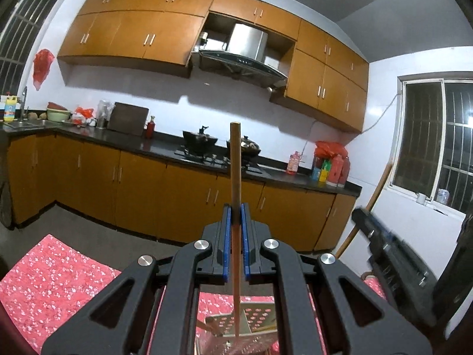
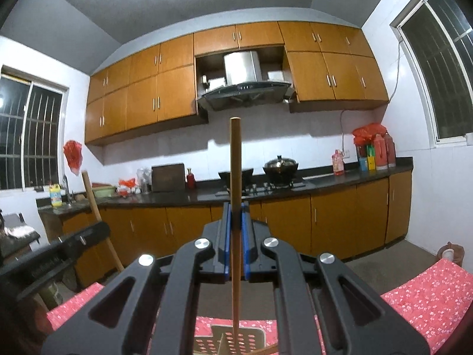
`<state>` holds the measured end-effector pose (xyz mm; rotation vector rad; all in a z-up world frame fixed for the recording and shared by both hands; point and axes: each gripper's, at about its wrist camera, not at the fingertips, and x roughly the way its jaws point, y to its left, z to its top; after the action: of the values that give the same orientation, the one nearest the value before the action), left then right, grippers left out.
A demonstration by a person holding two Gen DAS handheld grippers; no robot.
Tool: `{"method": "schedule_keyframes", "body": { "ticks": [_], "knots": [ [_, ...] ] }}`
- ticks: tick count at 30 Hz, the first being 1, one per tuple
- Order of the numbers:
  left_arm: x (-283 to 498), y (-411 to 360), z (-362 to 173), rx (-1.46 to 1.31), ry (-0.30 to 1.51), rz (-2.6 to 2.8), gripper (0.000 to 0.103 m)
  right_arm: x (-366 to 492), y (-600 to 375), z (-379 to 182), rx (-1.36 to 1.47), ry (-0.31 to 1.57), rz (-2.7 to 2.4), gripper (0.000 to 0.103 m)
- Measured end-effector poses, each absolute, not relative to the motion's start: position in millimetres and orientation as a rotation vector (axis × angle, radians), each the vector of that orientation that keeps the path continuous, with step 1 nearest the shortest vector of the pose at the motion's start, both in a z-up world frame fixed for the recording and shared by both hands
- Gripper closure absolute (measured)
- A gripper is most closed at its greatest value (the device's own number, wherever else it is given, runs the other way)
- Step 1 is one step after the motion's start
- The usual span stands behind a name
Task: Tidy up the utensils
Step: 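Lower both chopsticks into the beige holder and open both tools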
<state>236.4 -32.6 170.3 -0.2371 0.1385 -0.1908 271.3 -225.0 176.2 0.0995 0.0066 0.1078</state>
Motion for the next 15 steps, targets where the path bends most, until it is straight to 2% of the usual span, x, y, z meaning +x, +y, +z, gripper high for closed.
{"method": "schedule_keyframes", "body": {
  "ticks": [8, 15],
  "knots": [
    [234, -36, 194, -0.235, 0.064, -0.179, 0.096, 285, -224, 170, 0.116, 0.022, 0.102, 0.095],
    [247, -47, 163, -0.212, 0.12, -0.174, 0.096, 286, -222, 157, 0.115, 0.053, 0.112, 0.095]
  ]
}}
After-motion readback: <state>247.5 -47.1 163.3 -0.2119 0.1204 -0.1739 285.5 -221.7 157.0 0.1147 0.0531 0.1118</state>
